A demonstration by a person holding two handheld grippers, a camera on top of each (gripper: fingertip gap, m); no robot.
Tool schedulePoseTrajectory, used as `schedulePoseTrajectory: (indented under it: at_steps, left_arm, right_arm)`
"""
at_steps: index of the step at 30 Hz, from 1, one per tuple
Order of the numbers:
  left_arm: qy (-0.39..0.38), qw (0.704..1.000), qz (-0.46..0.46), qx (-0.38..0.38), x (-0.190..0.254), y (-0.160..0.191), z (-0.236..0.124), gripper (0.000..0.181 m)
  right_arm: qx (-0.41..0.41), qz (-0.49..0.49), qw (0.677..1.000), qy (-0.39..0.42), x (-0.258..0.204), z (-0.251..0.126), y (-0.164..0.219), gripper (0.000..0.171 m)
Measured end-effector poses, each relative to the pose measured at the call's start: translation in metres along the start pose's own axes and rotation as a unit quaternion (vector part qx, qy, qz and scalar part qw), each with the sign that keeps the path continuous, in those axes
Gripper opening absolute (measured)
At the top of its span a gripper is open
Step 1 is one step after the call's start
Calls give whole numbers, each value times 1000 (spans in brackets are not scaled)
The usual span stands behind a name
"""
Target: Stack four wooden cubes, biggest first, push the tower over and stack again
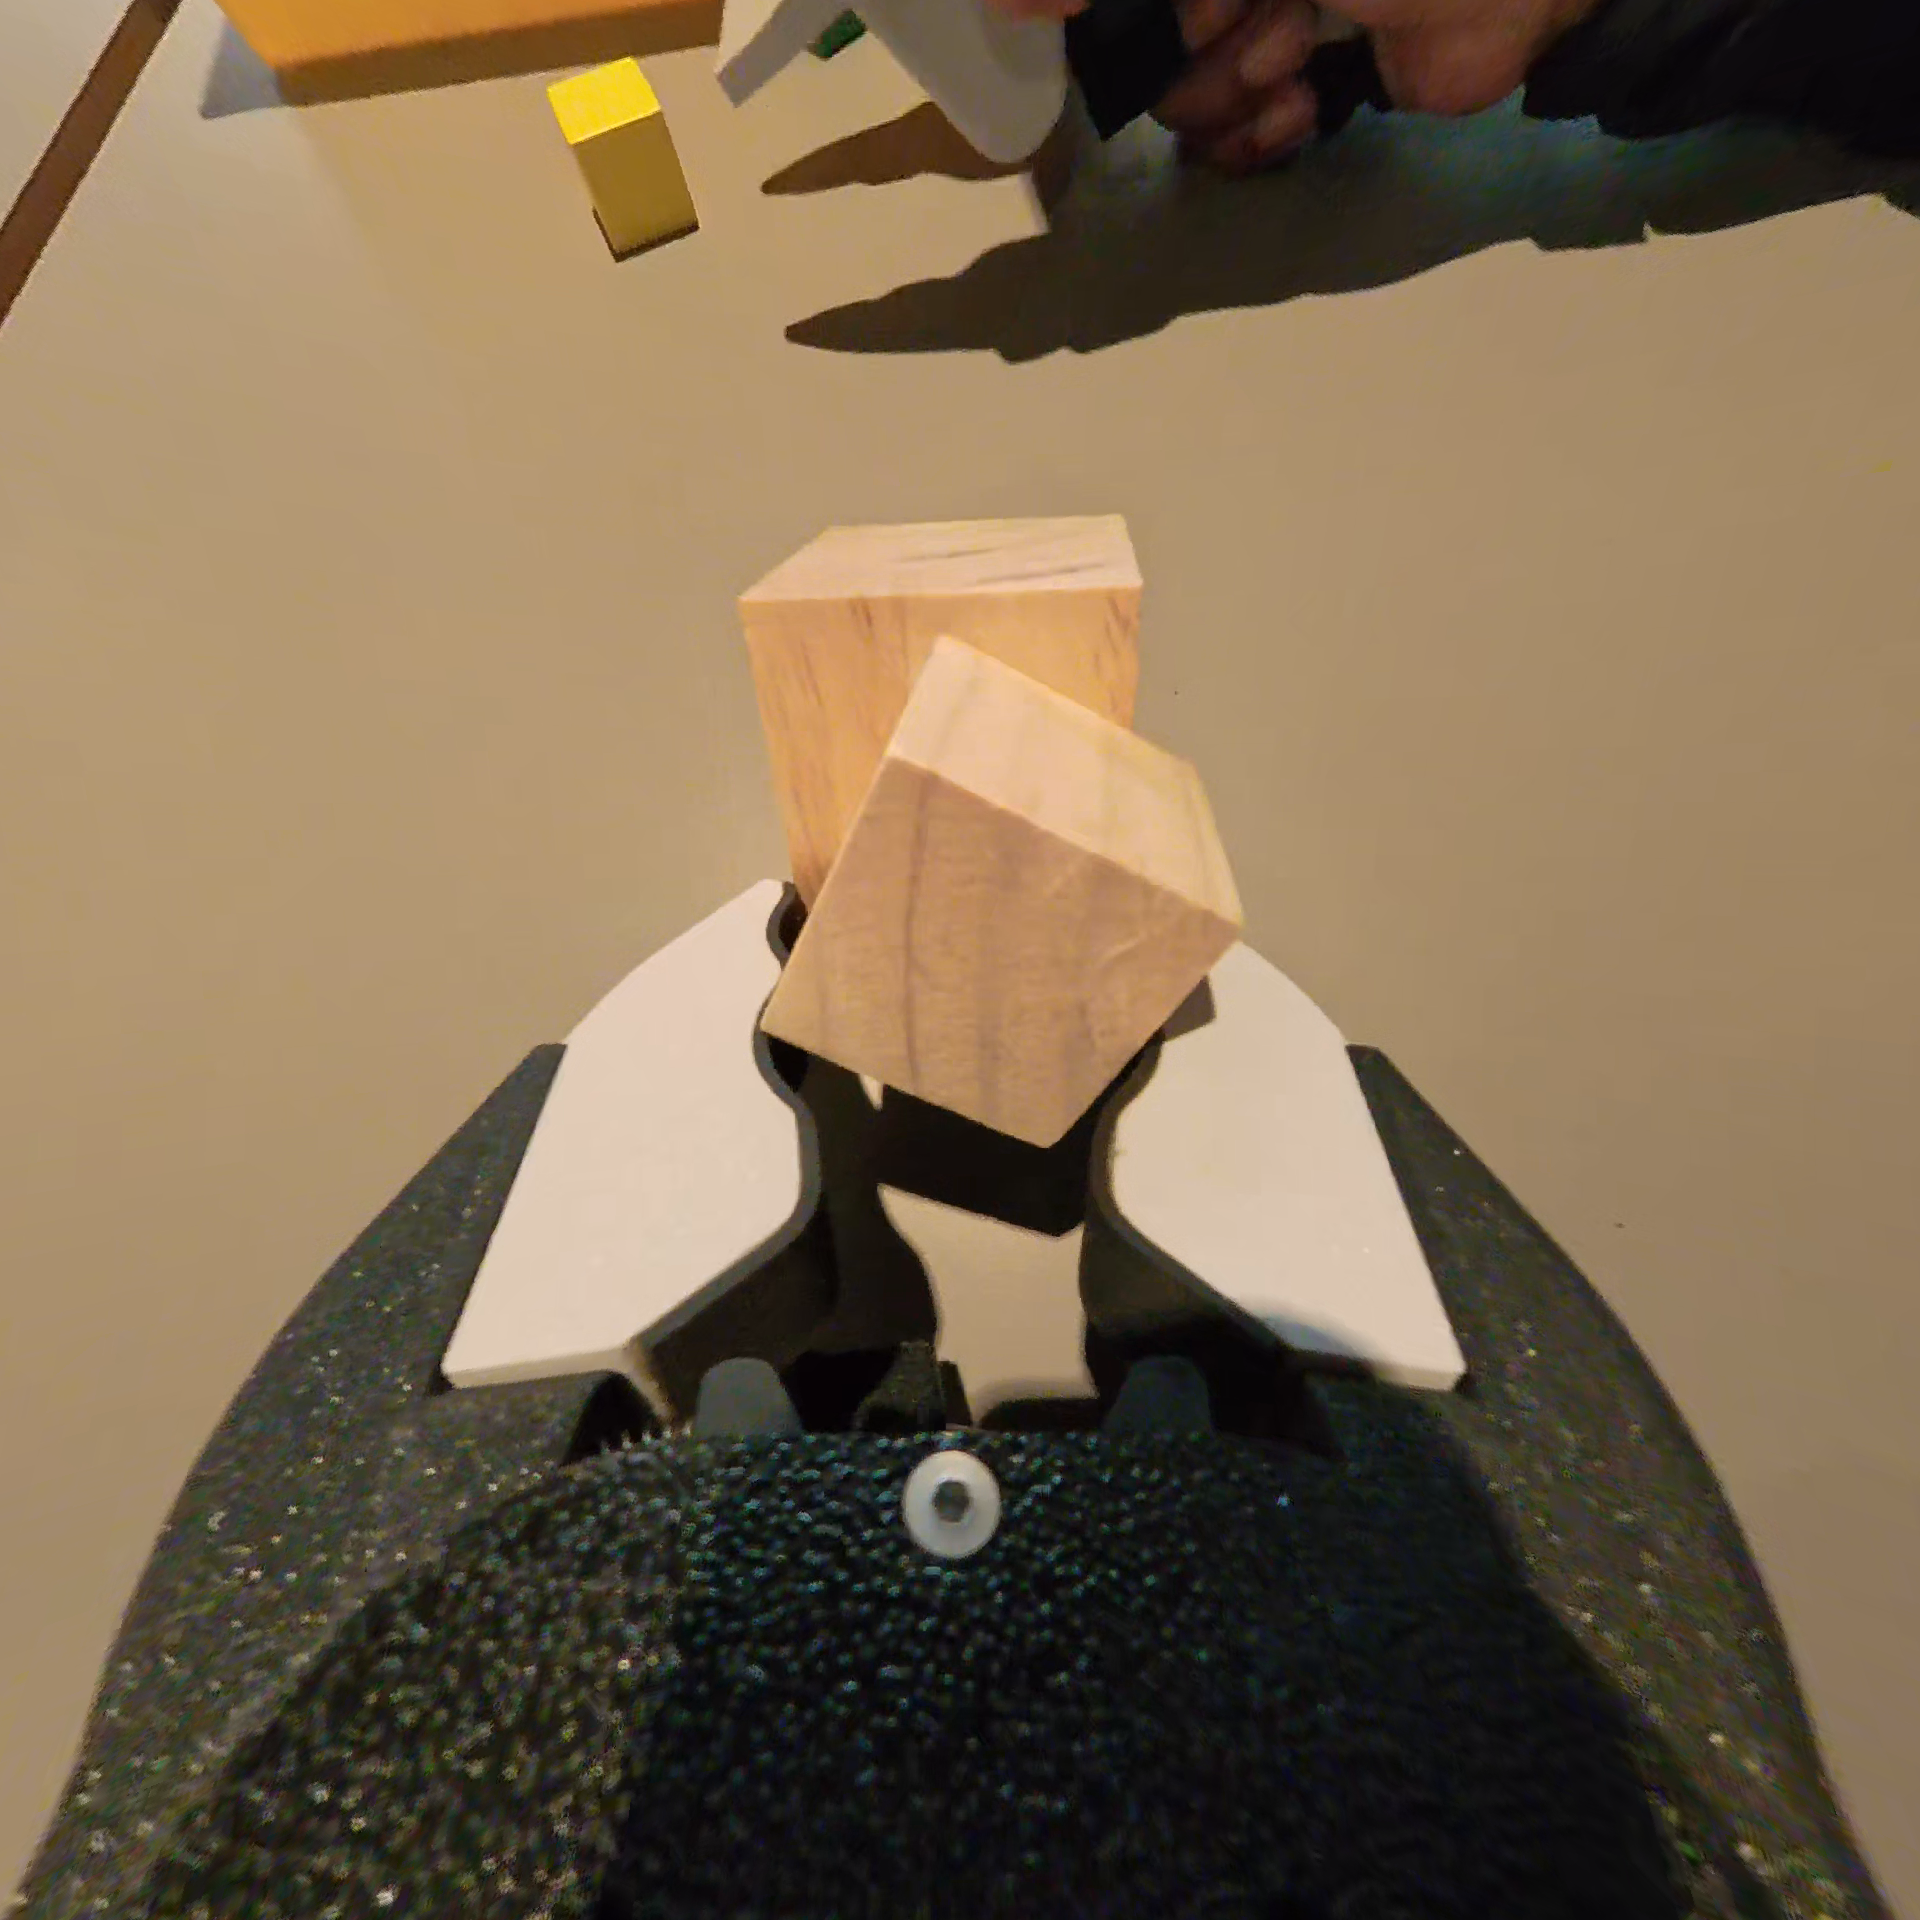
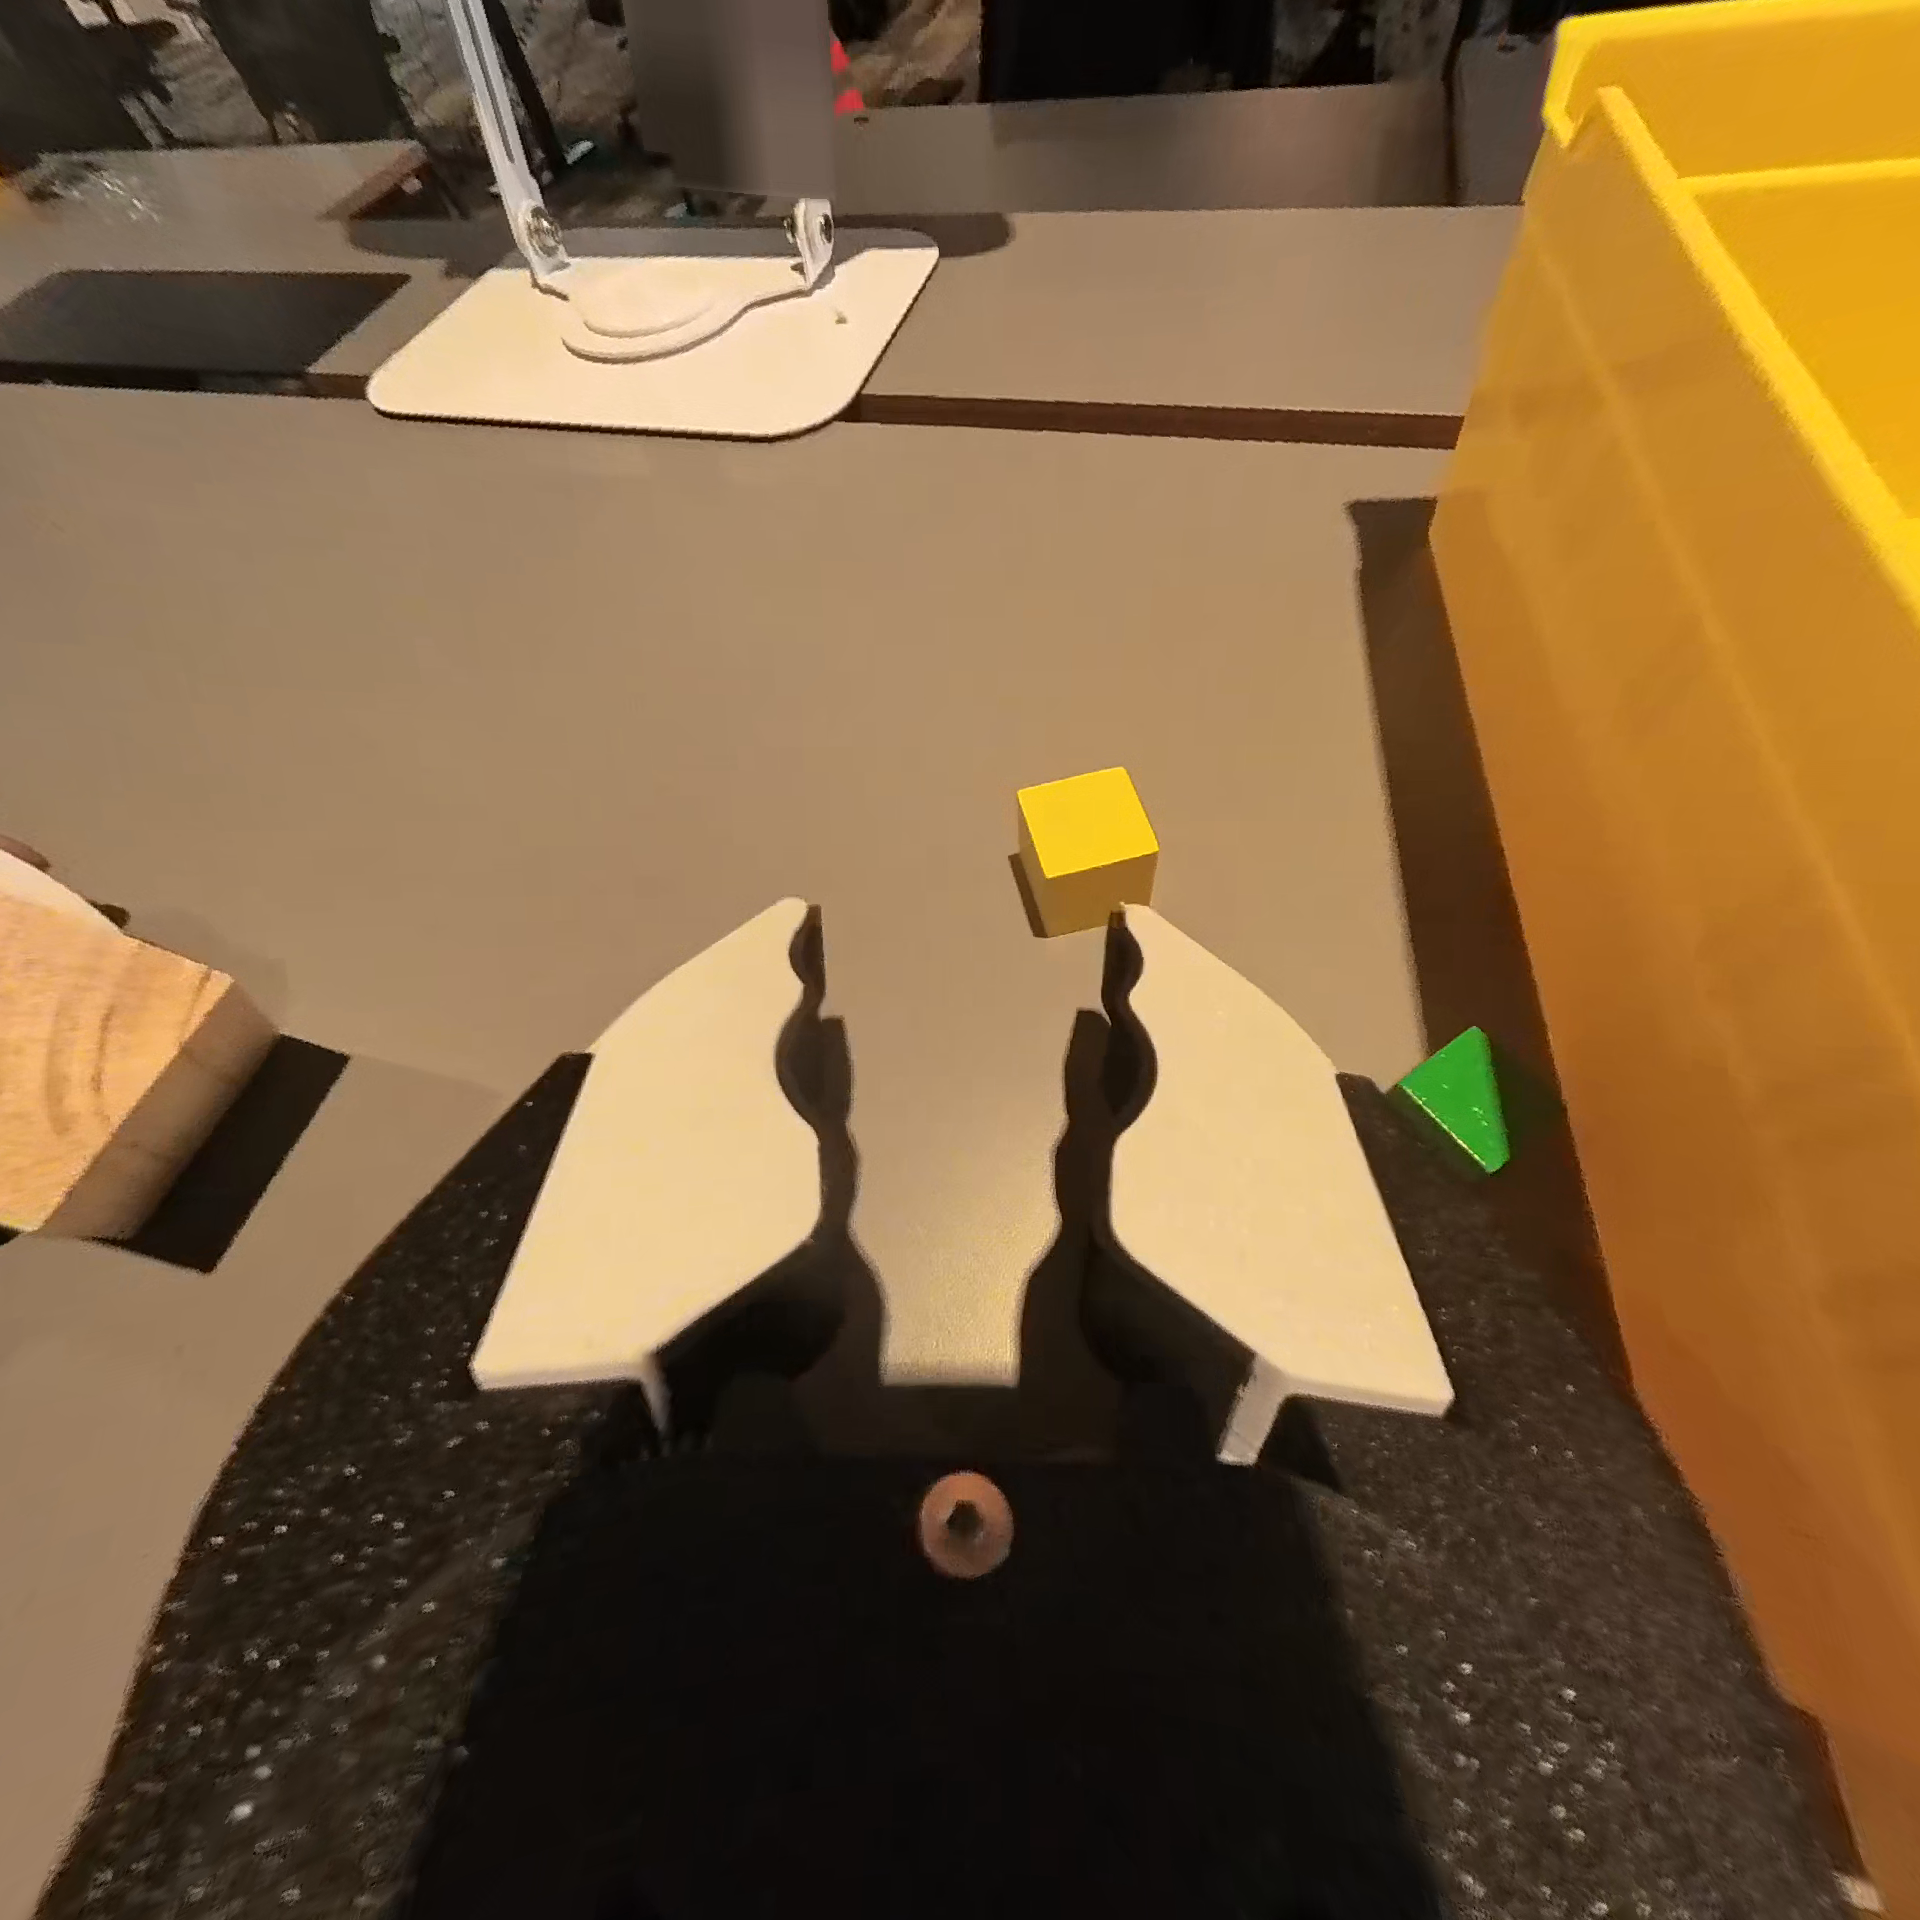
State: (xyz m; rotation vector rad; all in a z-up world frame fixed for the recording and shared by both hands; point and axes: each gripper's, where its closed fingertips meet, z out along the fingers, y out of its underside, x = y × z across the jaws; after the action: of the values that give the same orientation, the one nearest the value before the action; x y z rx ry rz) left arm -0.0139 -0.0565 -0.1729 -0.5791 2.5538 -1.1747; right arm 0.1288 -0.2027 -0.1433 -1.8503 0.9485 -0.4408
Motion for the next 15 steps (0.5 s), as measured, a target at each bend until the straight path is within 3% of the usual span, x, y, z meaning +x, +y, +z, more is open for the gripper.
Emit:
schedulePoseTrajectory:
  at_steps: [7,11,15]
  left_arm:
    - [-16,999,1,-35,1,-2,-3,56]
    - [-31,996,-6,-83,0,-3,-8,56]
    - [-38,990,-10,-138,0,-4,-11,56]
  right_arm:
    - [39,3,995,-96,-22,-10,-8,49]
    - [41,-20,973,-225,-69,-20,-6,50]
    - [17,-67,954,-292,-115,-25,6,50]
